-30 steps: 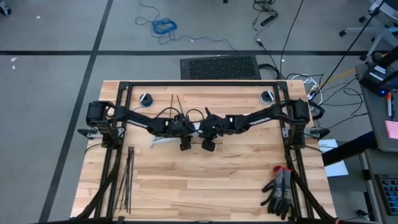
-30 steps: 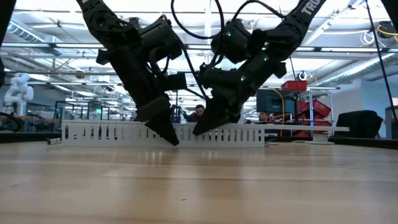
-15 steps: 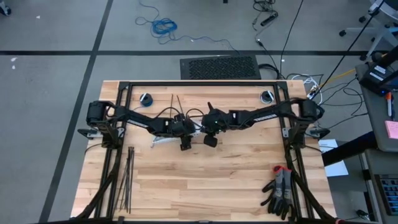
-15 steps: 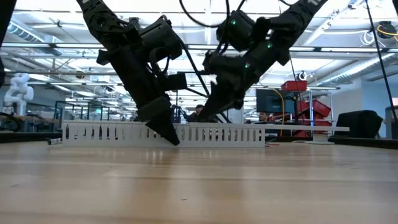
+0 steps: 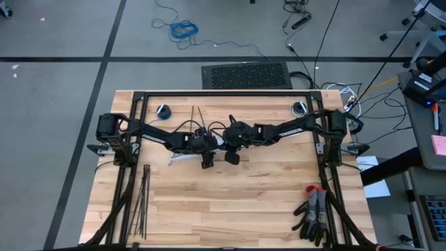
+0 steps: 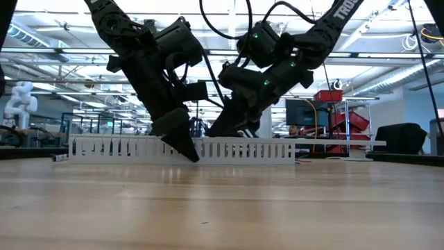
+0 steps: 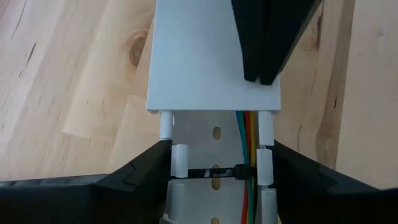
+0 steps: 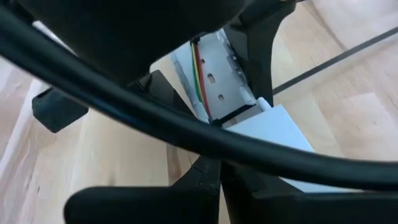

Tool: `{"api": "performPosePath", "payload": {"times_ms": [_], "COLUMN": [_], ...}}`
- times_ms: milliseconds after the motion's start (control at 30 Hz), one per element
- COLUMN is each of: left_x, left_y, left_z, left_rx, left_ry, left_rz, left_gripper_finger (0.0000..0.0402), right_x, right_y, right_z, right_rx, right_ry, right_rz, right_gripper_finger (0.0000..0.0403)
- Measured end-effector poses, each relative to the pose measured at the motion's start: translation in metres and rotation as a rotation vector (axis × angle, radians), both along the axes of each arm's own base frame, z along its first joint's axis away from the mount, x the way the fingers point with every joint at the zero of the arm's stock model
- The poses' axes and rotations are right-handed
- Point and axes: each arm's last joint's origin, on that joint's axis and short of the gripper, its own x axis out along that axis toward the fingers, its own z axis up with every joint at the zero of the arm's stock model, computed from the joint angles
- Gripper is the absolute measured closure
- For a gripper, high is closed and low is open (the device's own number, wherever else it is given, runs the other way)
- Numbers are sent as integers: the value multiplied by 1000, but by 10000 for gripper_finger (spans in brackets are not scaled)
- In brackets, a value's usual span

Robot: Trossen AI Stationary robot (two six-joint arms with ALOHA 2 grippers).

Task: Ziptie cables
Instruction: Close the white cable duct

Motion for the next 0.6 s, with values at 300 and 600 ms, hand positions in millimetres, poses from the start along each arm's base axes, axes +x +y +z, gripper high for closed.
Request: {"api": "performPosePath", "payload": {"times_ms": [300,600], "left_x": [1,5], "left_y": [0,0], "left_z": [0,3], "left_rx": [9,12], "left_ry": [-9,-46], "left_rz": [-16,-19], "left_gripper_finger": [177,177], "right_x": [2,-23], "right_y": [-3,-2], "right_z": [1,48], "right_rx": [-42,-157], "right_ry": [-38,28], "right_rz": [27,-44], "right_gripper_finger": [403,403]}}
